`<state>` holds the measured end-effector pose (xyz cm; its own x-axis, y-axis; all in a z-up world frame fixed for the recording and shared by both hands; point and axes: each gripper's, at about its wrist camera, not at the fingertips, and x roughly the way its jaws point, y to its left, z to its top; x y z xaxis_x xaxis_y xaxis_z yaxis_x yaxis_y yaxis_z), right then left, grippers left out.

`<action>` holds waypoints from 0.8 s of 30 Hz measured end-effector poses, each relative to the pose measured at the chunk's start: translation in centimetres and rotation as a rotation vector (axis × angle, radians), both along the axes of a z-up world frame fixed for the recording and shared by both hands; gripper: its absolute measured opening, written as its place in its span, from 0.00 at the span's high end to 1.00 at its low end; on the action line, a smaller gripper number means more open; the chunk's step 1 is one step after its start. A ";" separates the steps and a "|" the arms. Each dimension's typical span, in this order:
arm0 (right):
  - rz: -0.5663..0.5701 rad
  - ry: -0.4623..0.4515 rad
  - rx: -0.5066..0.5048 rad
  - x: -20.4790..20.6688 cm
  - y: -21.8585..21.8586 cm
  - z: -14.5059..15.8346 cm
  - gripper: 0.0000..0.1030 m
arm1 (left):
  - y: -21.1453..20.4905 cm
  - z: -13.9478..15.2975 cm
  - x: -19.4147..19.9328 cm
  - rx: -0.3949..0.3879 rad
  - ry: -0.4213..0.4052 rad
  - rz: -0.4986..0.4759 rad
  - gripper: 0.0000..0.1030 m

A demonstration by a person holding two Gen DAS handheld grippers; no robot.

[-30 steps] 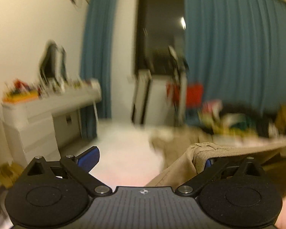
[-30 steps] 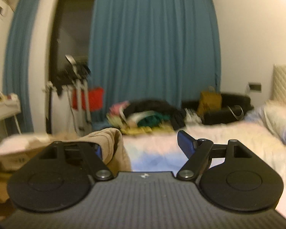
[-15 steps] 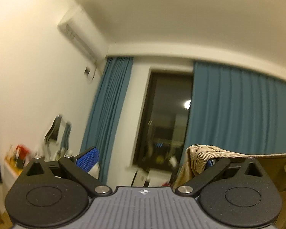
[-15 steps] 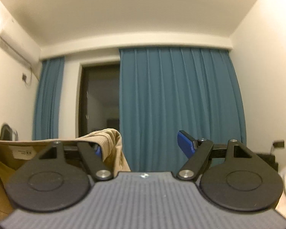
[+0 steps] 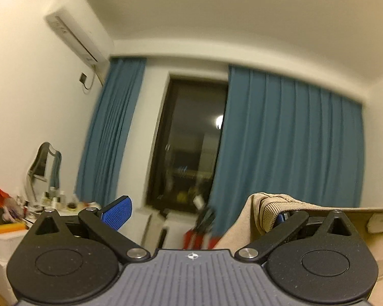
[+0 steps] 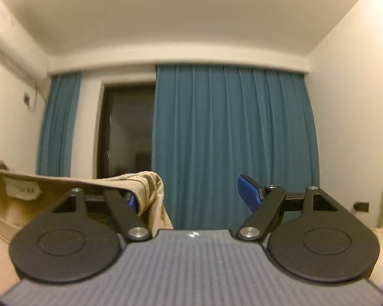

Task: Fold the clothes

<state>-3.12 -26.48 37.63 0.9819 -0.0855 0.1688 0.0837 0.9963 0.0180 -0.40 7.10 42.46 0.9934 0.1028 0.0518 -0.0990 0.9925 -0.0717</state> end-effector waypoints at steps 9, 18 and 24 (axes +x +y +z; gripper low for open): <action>-0.039 0.193 -0.007 15.6 -1.5 -6.6 0.25 | -2.5 -7.9 21.0 -0.022 0.128 0.072 0.00; -0.109 0.415 0.003 36.4 -3.6 -21.9 0.25 | -3.7 -27.5 46.3 -0.012 0.389 0.052 0.00; -0.028 0.709 0.057 50.3 -4.6 -37.8 0.25 | -3.4 -44.2 58.6 -0.046 0.759 -0.001 0.03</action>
<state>47.16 -31.04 -0.15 0.8509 -0.1017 -0.5155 0.1197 0.9928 0.0018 58.18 3.65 -1.73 0.7547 0.0875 -0.6502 -0.1368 0.9903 -0.0256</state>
